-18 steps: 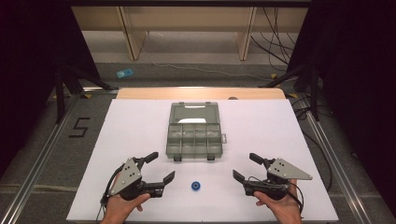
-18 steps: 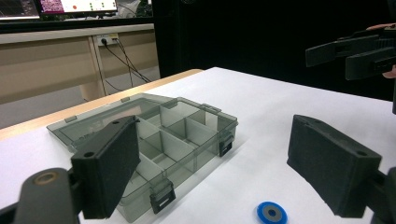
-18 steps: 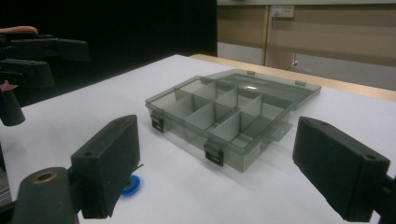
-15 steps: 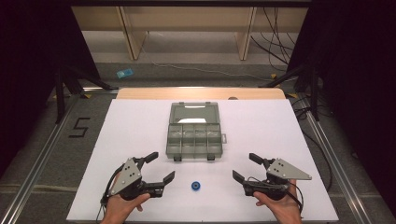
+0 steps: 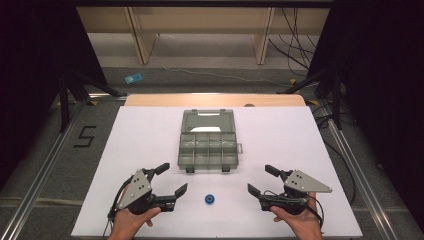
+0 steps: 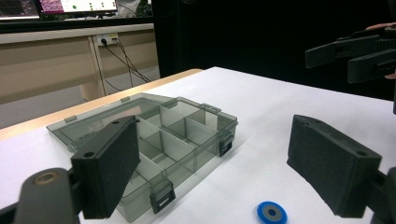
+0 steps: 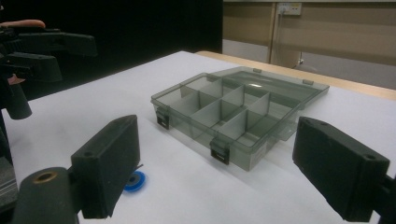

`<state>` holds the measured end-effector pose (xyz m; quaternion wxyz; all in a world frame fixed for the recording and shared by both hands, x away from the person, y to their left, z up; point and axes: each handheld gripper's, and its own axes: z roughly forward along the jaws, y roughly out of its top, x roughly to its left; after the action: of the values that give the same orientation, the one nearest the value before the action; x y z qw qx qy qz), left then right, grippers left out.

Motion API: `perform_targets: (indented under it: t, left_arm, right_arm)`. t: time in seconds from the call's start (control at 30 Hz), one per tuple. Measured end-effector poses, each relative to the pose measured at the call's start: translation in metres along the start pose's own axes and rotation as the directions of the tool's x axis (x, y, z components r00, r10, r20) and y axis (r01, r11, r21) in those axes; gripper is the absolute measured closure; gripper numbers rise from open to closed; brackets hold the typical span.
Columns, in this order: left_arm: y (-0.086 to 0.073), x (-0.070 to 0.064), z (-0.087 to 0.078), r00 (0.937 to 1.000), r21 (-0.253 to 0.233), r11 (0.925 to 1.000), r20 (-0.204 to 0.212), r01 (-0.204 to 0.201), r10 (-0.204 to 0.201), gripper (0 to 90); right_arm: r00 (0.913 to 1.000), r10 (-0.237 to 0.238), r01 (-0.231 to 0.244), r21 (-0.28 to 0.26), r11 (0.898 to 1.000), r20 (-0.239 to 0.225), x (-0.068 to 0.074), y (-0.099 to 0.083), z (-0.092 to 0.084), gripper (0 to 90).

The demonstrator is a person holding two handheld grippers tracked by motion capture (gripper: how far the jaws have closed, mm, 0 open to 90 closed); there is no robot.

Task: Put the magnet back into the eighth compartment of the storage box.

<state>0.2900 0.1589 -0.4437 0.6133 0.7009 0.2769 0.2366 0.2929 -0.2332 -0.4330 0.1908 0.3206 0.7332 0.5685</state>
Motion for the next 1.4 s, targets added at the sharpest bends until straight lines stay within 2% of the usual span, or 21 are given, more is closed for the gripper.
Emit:
perform_targets:
  t: [0.13, 0.23, 0.3, 0.4, 0.43, 0.47, 0.57, 0.6, 0.67, 0.73, 0.77, 0.8, 0.9, 0.97, 1.0, 1.1, 1.13, 1.17, 1.23, 1.3, 1.4]
  left_arm:
    - [0.0, 0.0, 0.0, 1.0, 0.001, 1.0, -0.001, 0.001, -0.001, 16.5]
    - [0.0, 0.0, 0.0, 1.0, 0.0, 1.0, 0.0, -0.009, 0.009, 16.5]
    - [0.0, 0.0, 0.0, 1.0, 0.0, 1.0, 0.0, -0.006, 0.006, 16.4]
    - [0.0, 0.0, 0.0, 1.0, 0.001, 1.0, 0.0, -0.006, 0.006, 16.4]
    - [0.0, 0.0, 0.0, 1.0, 0.001, 1.0, 0.0, -0.007, 0.007, 16.5]
    - [0.0, 0.0, 0.0, 1.0, 0.001, 1.0, 0.0, -0.007, 0.007, 16.4]
    - [0.0, 0.0, 0.0, 1.0, 0.002, 1.0, 0.0, -0.007, 0.007, 16.5]
    - [0.0, 0.0, 0.0, 1.0, 0.003, 1.0, 0.0, -0.008, 0.008, 16.5]
    - [0.0, 0.0, 0.001, 0.9999, 0.004, 0.9999, 0.001, -0.01, 0.01, 16.5]
    - [0.0, 0.0, 0.001, 0.9999, 0.004, 0.9999, 0.001, -0.012, 0.012, 16.5]
    - [0.0, 0.0, 0.001, 1.0, 0.004, 1.0, 0.001, -0.009, 0.009, 16.5]
    - [0.0, 0.0, 0.001, 1.0, 0.004, 1.0, 0.002, -0.007, 0.007, 16.5]
    - [-0.001, 0.0, 0.001, 1.0, 0.006, 1.0, 0.004, -0.007, 0.007, 16.5]
    - [-0.001, -0.001, 0.001, 1.0, 0.006, 1.0, 0.005, -0.006, 0.006, 16.5]
    - [-0.001, 0.0, 0.001, 1.0, 0.006, 1.0, 0.005, -0.006, 0.006, 16.5]
    - [-0.001, -0.001, 0.001, 1.0, 0.006, 1.0, 0.006, -0.004, 0.004, 16.5]
    - [-0.001, -0.001, 0.001, 1.0, 0.006, 1.0, 0.006, -0.005, 0.005, 16.5]
    - [-0.001, -0.001, 0.001, 1.0, 0.007, 1.0, 0.006, -0.004, 0.004, 16.5]
    - [-0.001, -0.001, 0.001, 1.0, 0.007, 1.0, 0.006, -0.004, 0.004, 16.4]
    - [-0.001, -0.001, 0.001, 1.0, 0.008, 1.0, 0.006, -0.002, 0.002, 16.4]
    - [-0.002, -0.001, 0.003, 0.9999, -0.002, 1.0, 0.011, -0.001, 0.001, 16.4]
  right_arm:
    - [1.0, 0.001, -0.001, 0.014, 1.0, -0.003, 0.001, 0.0, 0.0, 15.9]
    - [0.9999, -0.011, 0.011, 0.002, 1.0, 0.0, 0.001, 0.0, 0.001, 15.9]
    - [0.9999, -0.009, 0.009, 0.006, 1.0, -0.011, 0.002, 0.0, 0.002, 15.9]
    - [0.9984, -0.01, 0.012, 0.028, 1.0, -0.055, 0.005, 0.0, 0.004, 15.5]
    - [0.9974, -0.029, 0.031, 0.029, 0.999, -0.067, 0.009, 0.0, 0.008, 15.6]
    - [0.9969, -0.054, 0.056, 0.027, 0.998, -0.058, 0.01, 0.001, 0.009, 15.6]
    - [0.9957, -0.06, 0.063, 0.043, 0.997, -0.071, 0.014, 0.001, 0.01, 15.6]
    - [0.9935, -0.086, 0.089, 0.039, 0.995, -0.075, 0.014, 0.001, 0.012, 15.6]
    - [0.9921, -0.089, 0.092, 0.038, 0.995, -0.089, 0.015, 0.0, 0.013, 15.6]
    - [0.9908, -0.087, 0.095, 0.077, 0.992, -0.104, 0.017, 0.001, 0.013, 15.7]
    - [0.9908, -0.087, 0.095, 0.077, 0.992, -0.104, 0.017, 0.001, 0.013, 15.7]
    - [0.9876, -0.112, 0.123, 0.099, 0.988, -0.111, 0.019, 0.001, 0.016, 15.7]
    - [0.9846, -0.122, 0.138, 0.126, 0.982, -0.125, 0.022, 0.001, 0.019, 15.9]
    - [0.9756, -0.147, 0.175, 0.174, 0.969, -0.163, 0.027, 0.003, 0.023, 16.3]
    - [0.9756, -0.147, 0.175, 0.174, 0.969, -0.163, 0.027, 0.003, 0.023, 16.3]
    - [0.9677, -0.173, 0.208, 0.197, 0.958, -0.183, 0.033, 0.004, 0.028, 17.2]
    - [0.9631, -0.187, 0.229, 0.223, 0.947, -0.194, 0.035, 0.004, 0.031, 18.2]
    - [0.9631, -0.187, 0.229, 0.223, 0.947, -0.194, 0.035, 0.004, 0.031, 18.2]
    - [0.9586, -0.194, 0.245, 0.255, 0.936, -0.208, 0.037, 0.004, 0.035, 18.4]
    - [0.9579, -0.194, 0.247, 0.259, 0.934, -0.212, 0.038, 0.003, 0.036, 18.4]
    - [0.9541, -0.201, 0.262, 0.295, 0.919, -0.222, 0.04, 0.005, 0.039, 18.8]
